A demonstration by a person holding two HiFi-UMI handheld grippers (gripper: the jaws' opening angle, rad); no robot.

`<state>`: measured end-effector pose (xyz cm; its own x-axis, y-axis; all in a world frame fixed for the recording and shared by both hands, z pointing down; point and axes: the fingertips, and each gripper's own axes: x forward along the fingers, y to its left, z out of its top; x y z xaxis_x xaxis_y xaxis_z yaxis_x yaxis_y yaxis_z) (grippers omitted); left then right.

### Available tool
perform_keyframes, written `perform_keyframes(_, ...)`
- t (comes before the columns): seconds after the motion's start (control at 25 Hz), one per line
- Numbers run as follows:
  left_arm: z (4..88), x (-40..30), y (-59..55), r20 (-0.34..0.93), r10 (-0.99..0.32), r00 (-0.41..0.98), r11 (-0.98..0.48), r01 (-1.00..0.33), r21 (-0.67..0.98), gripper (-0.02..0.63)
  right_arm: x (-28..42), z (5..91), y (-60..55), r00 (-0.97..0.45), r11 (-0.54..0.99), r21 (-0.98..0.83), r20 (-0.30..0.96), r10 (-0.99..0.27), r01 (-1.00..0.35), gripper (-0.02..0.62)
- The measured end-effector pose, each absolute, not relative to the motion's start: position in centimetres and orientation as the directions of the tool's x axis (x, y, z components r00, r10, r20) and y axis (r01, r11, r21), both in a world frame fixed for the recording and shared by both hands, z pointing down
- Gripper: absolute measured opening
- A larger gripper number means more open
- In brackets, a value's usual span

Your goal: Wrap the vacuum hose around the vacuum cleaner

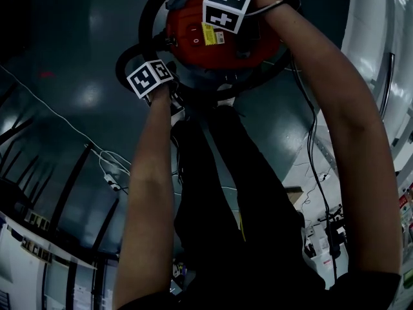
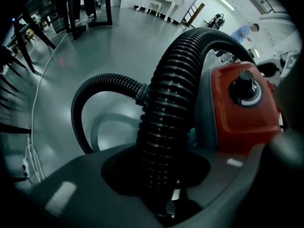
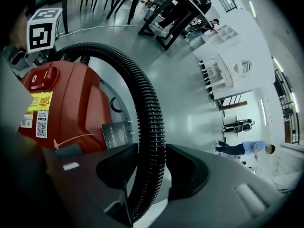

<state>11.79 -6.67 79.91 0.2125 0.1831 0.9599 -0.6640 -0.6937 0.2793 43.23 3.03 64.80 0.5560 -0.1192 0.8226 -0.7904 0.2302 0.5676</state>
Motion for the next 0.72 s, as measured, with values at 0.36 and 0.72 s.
perform_keyframes(0.36, 80.9, 13.0, -7.9, 0.948, 0.139, 0.285, -0.727, -0.621, 0.293, 0.384, 42.8, 64.6, 1.9, 0.553, 0.274, 0.567, 0.822, -0.136, -0.776, 0.189)
perform_keyframes(0.72, 79.4, 13.2, -9.2, 0.943, 0.11, 0.315, -0.783, -0.556, 0.278, 0.446, 40.5, 64.6, -0.4, 0.547, 0.374, 0.558, 0.824, -0.145, -0.741, 0.19)
